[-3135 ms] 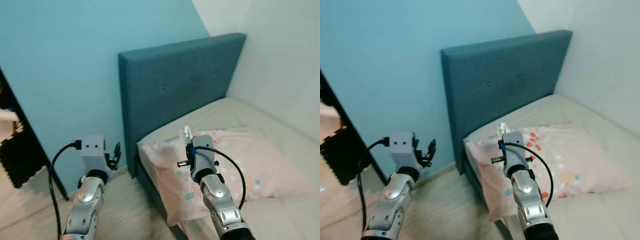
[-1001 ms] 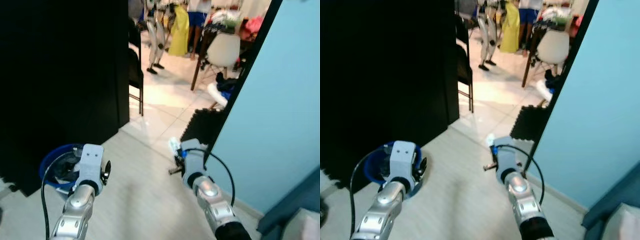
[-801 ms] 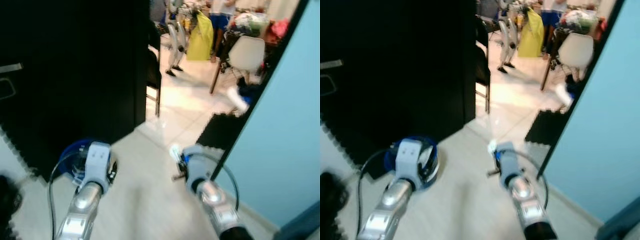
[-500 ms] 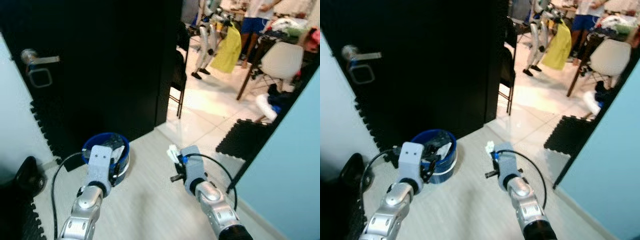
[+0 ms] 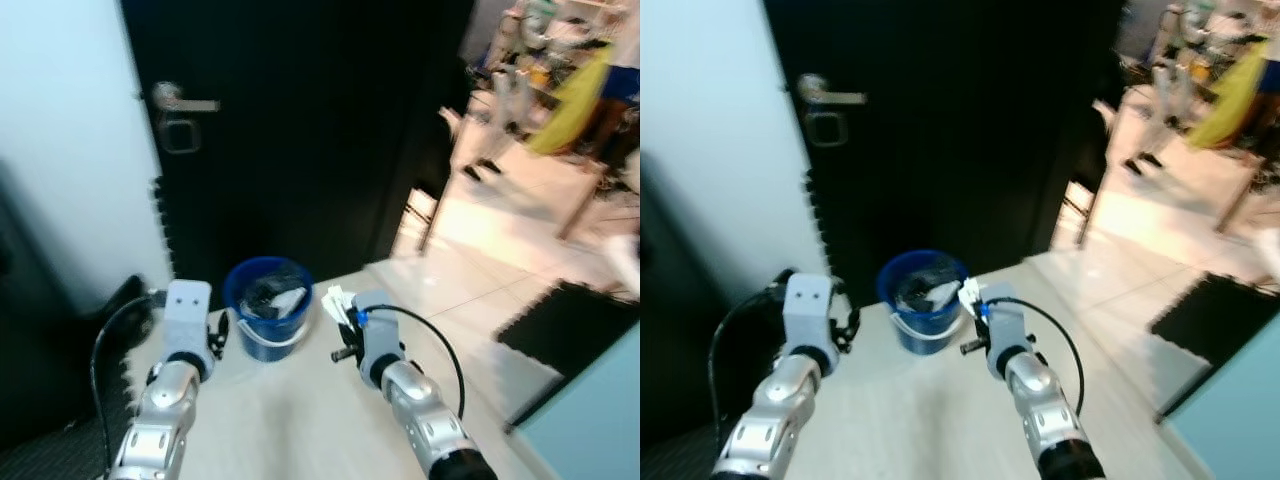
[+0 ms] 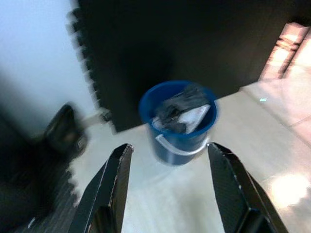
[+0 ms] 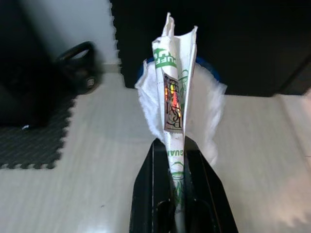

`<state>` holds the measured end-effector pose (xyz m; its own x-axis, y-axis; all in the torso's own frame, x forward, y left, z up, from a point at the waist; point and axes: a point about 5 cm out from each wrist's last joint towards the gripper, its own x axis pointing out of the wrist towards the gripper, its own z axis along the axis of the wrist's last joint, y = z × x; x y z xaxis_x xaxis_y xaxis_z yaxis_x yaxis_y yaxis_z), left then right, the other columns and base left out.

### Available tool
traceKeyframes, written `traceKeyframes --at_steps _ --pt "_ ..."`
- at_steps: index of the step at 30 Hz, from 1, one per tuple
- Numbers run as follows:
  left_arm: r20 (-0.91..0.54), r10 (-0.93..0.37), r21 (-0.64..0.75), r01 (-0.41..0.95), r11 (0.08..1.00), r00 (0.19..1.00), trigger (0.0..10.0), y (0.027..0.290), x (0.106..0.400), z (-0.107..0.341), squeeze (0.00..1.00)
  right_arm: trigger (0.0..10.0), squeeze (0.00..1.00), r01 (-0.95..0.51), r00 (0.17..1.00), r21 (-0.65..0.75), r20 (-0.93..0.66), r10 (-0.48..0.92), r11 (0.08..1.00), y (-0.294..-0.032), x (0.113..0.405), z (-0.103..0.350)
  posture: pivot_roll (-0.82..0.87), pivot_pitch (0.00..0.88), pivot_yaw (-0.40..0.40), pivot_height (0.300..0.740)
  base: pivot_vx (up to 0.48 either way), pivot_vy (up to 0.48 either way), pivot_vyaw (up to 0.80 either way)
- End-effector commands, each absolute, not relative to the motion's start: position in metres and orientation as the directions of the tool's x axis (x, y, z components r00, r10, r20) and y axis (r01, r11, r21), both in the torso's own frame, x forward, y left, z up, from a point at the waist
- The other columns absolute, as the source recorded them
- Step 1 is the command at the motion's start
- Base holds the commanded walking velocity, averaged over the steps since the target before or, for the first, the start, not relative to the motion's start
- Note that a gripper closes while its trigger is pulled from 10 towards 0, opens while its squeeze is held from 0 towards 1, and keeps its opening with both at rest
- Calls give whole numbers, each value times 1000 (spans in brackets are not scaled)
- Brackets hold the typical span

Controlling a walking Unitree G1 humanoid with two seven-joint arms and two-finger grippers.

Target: Clean up the room

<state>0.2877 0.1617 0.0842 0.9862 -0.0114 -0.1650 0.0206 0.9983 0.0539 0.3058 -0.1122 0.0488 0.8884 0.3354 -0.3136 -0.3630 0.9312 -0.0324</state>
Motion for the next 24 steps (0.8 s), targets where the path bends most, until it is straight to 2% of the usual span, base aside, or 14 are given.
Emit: traceKeyframes --at_steps 1,4,18,24 --pt "-160 -23 43 30 999 987 10000 158 288 85 0 10000 0 -356 886 -20 -324 331 934 -114 305 46 54 15 -88 740 0 0 800" --pt "-150 -26 43 33 999 988 10000 157 287 87 0 10000 0 -363 885 -11 -318 341 932 -113 305 47 55 18 -90 740 0 0 800" --pt "-127 -42 31 47 998 991 10000 156 286 89 0 10000 0 -383 884 -5 -291 365 924 -109 306 51 59 19 -94 740 0 0 0" --pt "-123 -36 29 40 999 992 10000 157 285 90 0 10000 0 -389 882 -3 -291 372 921 -108 307 51 68 12 -102 740 267 0 0"
